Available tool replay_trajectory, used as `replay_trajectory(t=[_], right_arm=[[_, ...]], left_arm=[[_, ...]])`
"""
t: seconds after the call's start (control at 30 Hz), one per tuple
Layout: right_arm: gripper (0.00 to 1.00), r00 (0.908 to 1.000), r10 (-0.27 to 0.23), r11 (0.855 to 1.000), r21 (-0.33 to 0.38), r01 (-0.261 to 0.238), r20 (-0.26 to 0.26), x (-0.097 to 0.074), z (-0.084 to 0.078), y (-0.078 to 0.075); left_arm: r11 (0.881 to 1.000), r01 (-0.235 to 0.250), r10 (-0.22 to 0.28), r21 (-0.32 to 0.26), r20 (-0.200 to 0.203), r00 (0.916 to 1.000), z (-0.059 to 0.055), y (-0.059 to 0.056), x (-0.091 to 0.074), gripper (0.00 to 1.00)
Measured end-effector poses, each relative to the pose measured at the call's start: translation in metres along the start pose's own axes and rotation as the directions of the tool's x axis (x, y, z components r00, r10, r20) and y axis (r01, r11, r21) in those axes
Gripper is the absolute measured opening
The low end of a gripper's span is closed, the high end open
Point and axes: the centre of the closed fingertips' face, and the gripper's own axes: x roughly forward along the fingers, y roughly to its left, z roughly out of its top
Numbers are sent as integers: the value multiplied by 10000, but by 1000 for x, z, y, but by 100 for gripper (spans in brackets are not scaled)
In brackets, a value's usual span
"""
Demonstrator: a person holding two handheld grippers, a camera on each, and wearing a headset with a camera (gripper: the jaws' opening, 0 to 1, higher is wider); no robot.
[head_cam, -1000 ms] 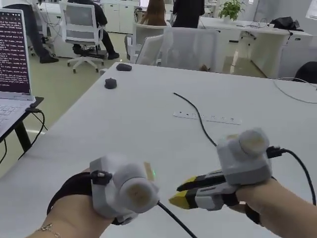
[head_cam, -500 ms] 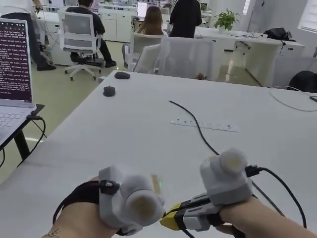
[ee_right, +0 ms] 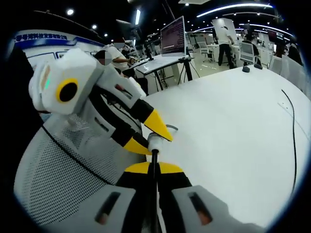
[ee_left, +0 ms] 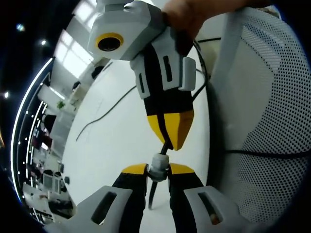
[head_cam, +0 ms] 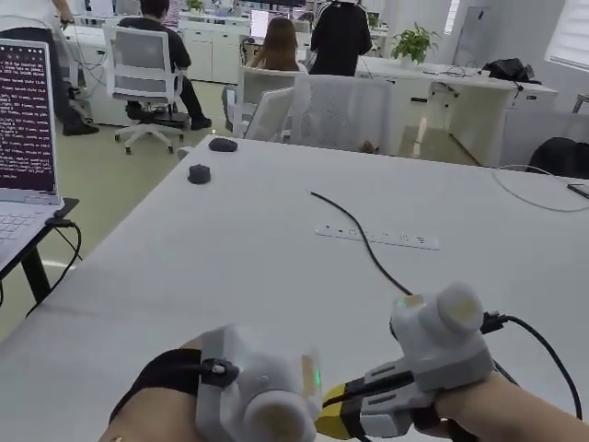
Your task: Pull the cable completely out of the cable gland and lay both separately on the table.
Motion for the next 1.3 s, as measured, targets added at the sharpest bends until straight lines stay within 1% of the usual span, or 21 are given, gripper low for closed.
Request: replay_trajectory(t=[0.07,0.2,0.27,0.33,0.4,0.43,0.47,0.5,0.57,0.63,0.73,0.77,0.83,0.9,0.97,1.03,1.1,1.13,1.17,1.2,1.3], right_arm=[[3,9998,-218,9998,-24,218,-41,-1,-1,-5],[5,9883,-1448,9891,211,1459,-472,-6,-11,-29],[6,9746,-2000,9797,-71,2003,-1008,-9,-21,-39],[6,9560,-2546,9663,6,2574,-1459,-13,-30,-48],[7,9334,-3082,9503,-152,3108,-1839,-18,-37,-58],[7,9149,-3422,9389,-391,3420,-2140,-22,-42,-63],[8,9079,-3580,9331,-482,3564,-2182,-23,-41,-65],[12,9093,-3647,9310,-638,3593,-2005,-22,-37,-65],[15,9240,-3442,9379,-1050,3305,-1665,-18,-28,-59],[14,9540,-2848,9544,-1212,2729,-937,-7,-9,-42],[17,9640,-2643,9457,-2031,2536,-271,-1,12,-29],[15,9727,-2320,9482,-2239,2253,-34,3,19,-19],[9,9800,-1989,9443,-2654,1947,110,9,25,-10],[5,9762,-2167,9320,-2977,2068,-5,10,23,-11],[0,9734,-2288,9286,-3033,2139,-143,8,20,-15],[0,9627,-2684,9244,-2900,2476,-337,2,13,-25],[0,9438,-3235,9157,-2737,2944,-670,-6,4,-38],[0,9439,-3224,9175,-2691,2929,-718,-8,2,-40],[0,9485,-3107,9223,-2609,2853,-612,-8,4,-39],[0,9611,-2754,9332,-2455,2624,-195,-6,11,-32],[13,9706,-2408,9403,-2468,2344,42,0,18,-22]], left_arm=[[9995,-107,109,-307,41,9999,-2,4,-2,17],[9984,-312,308,-474,-94,9995,-5,8,-3,17],[9980,-327,319,-533,-164,9994,-7,9,-3,17],[9978,-351,341,-559,-192,9992,-8,9,-3,16],[9968,-444,431,-661,-198,9989,-8,11,-4,16],[9962,-463,453,-743,-156,9989,-8,12,-4,16],[9957,-474,464,-794,-139,9988,-7,12,-5,16],[9955,-478,467,-812,-159,9988,-8,12,-5,16],[9955,-495,478,-809,-217,9986,-9,12,-4,16],[9954,-485,467,-820,-230,9986,-9,12,-4,16],[9961,-406,388,-785,-245,9989,-10,10,-3,16],[9963,-394,376,-766,-239,9990,-9,10,-3,16],[9964,-409,394,-745,-213,9990,-9,10,-3,16],[9963,-369,351,-778,-240,9991,-9,9,-3,16],[9970,-301,280,-715,-295,9992,-10,8,-2,16],[9967,-322,301,-743,-290,9991,-10,8,-2,16],[9960,-352,334,-824,-237,9992,-9,9,-3,16],[9958,-372,356,-837,-211,9991,-8,10,-3,16],[9956,-406,390,-847,-204,9990,-8,10,-3,16],[9955,-414,397,-848,-211,9990,-8,10,-3,16],[9958,-371,351,-839,-257,9991,-9,9,-3,16]])
